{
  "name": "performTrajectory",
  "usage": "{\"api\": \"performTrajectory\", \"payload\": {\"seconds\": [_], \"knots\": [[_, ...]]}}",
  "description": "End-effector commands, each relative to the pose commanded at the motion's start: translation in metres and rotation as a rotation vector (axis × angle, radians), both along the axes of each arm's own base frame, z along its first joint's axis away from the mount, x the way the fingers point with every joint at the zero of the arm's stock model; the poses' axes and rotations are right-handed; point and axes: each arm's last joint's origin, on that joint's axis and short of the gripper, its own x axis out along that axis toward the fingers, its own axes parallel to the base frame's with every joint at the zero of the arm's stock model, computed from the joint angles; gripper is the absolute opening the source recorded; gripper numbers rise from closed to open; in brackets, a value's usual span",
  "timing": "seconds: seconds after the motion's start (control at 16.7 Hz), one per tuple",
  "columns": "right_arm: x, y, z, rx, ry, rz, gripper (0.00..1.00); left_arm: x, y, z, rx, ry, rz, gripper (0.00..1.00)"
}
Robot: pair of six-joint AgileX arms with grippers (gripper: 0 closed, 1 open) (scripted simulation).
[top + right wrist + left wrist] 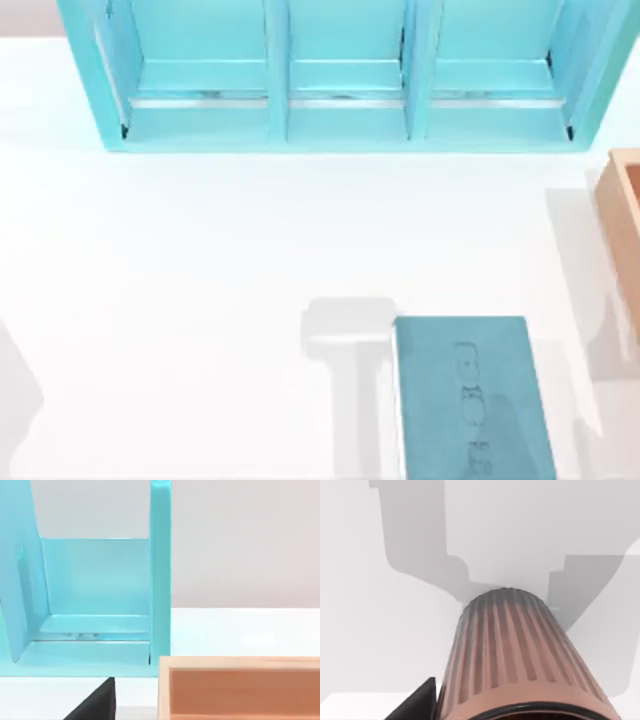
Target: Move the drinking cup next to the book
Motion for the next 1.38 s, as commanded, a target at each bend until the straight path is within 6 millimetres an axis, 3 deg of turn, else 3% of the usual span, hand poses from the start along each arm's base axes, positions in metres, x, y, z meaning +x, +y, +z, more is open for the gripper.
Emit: {"api": "performTrajectory", "payload": {"seconds": [0.72, 1.38], "knots": [[0.0000, 0.0000, 0.0000, 0.000, 0.000, 0.000, 1.00, 0.0000, 0.0000, 0.0000, 0.000, 0.000, 0.000, 0.02], [0.0000, 0.0000, 0.0000, 0.000, 0.000, 0.000, 1.00, 0.0003, 0.0009, 0.0049, 0.003, -0.003, 0.001, 0.00]]}}
